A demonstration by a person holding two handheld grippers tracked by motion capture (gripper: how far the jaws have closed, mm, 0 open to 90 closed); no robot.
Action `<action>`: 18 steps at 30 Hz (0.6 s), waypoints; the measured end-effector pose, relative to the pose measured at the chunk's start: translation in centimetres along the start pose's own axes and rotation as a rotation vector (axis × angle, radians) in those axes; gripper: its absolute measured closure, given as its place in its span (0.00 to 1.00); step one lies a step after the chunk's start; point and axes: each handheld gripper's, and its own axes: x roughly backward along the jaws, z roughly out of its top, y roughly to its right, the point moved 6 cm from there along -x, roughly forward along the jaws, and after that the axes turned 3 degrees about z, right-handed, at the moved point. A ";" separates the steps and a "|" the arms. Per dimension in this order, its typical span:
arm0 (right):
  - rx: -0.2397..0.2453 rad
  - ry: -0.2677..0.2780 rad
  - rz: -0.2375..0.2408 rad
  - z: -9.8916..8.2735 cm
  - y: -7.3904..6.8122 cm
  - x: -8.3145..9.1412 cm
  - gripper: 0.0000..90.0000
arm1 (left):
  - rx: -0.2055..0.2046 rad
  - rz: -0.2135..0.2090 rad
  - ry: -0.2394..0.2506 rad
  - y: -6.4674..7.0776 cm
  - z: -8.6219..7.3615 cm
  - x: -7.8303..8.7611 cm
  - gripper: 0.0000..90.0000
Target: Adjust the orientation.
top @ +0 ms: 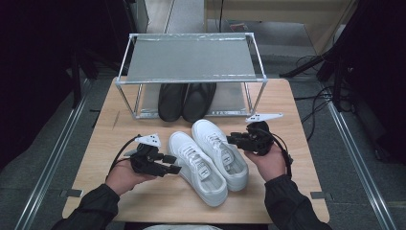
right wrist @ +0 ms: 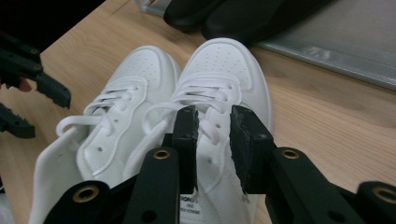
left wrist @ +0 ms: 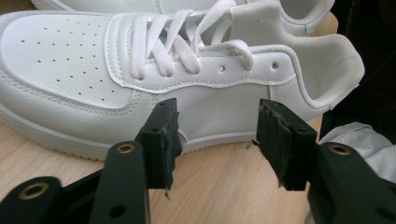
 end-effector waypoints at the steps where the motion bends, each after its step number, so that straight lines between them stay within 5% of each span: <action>1: 0.002 0.000 0.003 -0.1 -0.5 0.2 0.80 | 0.001 0.004 0.005 -0.2 0.1 0.3 0.49; 5: 0.005 0.001 0.008 -0.5 -1.3 0.5 0.75 | 0.000 0.010 0.014 -0.6 0.3 0.7 0.46; 8: 0.006 0.010 -0.002 -0.8 -1.7 0.6 0.60 | 0.004 0.019 0.030 -1.0 0.6 1.0 0.44; 11: 0.013 0.003 -0.017 -1.3 -1.9 0.7 0.55 | 0.000 0.028 0.037 -1.5 0.8 1.2 0.43; 18: 0.019 0.007 -0.009 -1.8 -2.9 1.2 0.55 | 0.015 0.033 0.038 -2.3 1.2 1.2 0.43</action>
